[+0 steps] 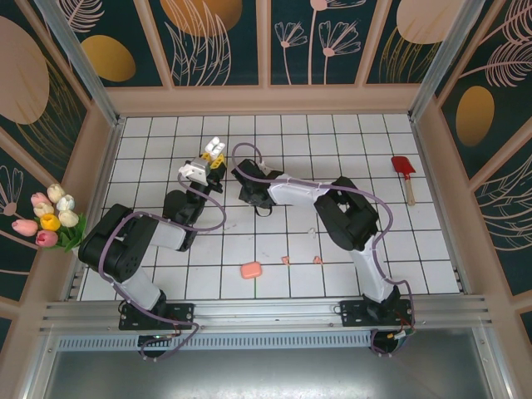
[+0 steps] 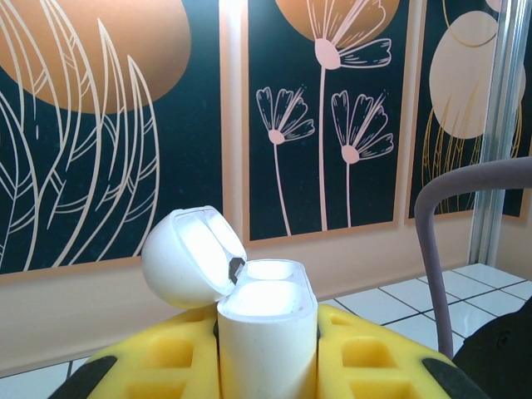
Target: Insert wireless bluetooth earbuds into charging case
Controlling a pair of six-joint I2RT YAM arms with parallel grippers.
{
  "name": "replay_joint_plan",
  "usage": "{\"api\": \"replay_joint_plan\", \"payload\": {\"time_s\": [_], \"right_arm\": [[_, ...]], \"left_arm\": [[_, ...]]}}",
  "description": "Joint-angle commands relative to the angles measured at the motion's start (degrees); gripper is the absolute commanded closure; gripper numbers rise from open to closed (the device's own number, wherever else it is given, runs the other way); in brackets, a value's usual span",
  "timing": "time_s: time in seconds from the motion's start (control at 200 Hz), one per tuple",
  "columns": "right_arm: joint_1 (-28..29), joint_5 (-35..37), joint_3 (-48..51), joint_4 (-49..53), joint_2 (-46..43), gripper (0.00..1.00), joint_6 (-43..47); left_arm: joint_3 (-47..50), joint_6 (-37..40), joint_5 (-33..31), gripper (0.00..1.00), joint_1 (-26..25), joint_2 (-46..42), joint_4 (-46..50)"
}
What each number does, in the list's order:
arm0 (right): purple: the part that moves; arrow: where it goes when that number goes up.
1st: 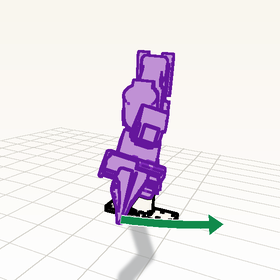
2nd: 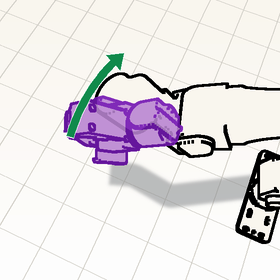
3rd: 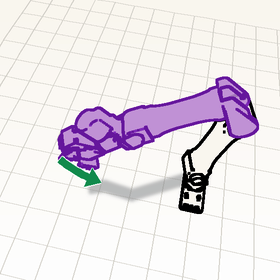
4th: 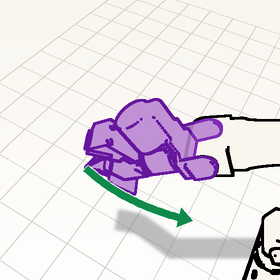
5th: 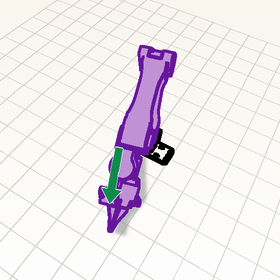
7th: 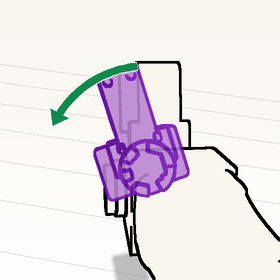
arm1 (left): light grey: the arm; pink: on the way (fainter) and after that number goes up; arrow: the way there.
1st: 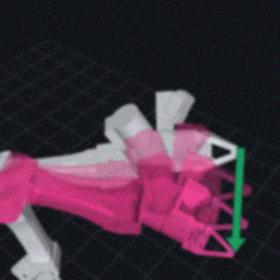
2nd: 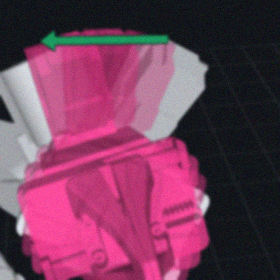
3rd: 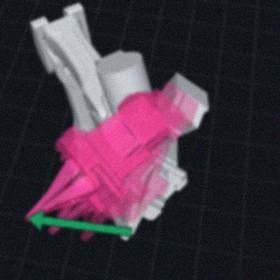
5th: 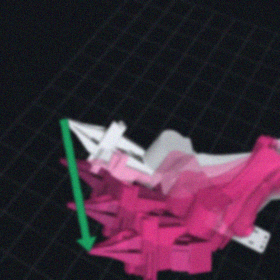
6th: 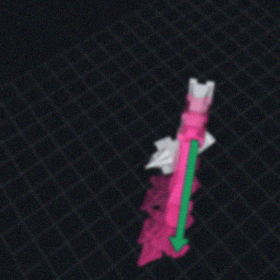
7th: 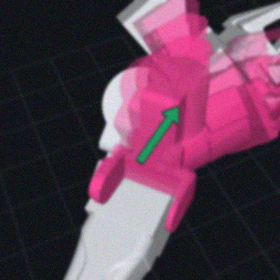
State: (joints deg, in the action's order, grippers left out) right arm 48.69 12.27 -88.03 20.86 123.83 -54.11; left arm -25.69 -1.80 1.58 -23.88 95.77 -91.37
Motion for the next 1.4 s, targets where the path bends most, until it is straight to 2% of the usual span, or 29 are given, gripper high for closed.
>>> {"api": "replay_joint_plan", "payload": {"time_s": [0.0,0.235,0.766,0.841,0.966,1.206,1.396], "right_arm": [[0.54,1.93,0.75,2.85,1.52,0.57,0.95],[2.43,5.28,0.49,5.89,1.33,0.66,5.99],[1.50,11.45,9.81,6.60,-6.10,0.68,10.36],[0.78,11.68,11.40,6.00,-7.54,0.66,10.59],[-0.25,10.98,13.95,4.70,-10.86,0.52,10.44],[-1.23,8.94,15.50,3.22,-14.77,0.37,8.09],[-1.14,8.23,13.67,4.17,-11.97,0.34,7.44]], "left_arm": [[-0.06,-1.07,1.10,1.00,0.32,-1.02,-11.17],[-0.49,-1.19,1.60,1.00,0.32,-0.84,-10.88],[-1.37,-2.20,2.88,1.00,0.32,-1.55,-9.36],[-1.38,-2.39,2.99,1.00,0.33,-1.63,-9.32],[-1.55,-2.81,3.44,1.00,0.32,-1.70,-9.29],[-1.80,-2.94,3.34,1.00,0.32,-1.46,-9.42],[-1.64,-2.89,3.23,1.00,0.31,-1.55,-9.35]]}}
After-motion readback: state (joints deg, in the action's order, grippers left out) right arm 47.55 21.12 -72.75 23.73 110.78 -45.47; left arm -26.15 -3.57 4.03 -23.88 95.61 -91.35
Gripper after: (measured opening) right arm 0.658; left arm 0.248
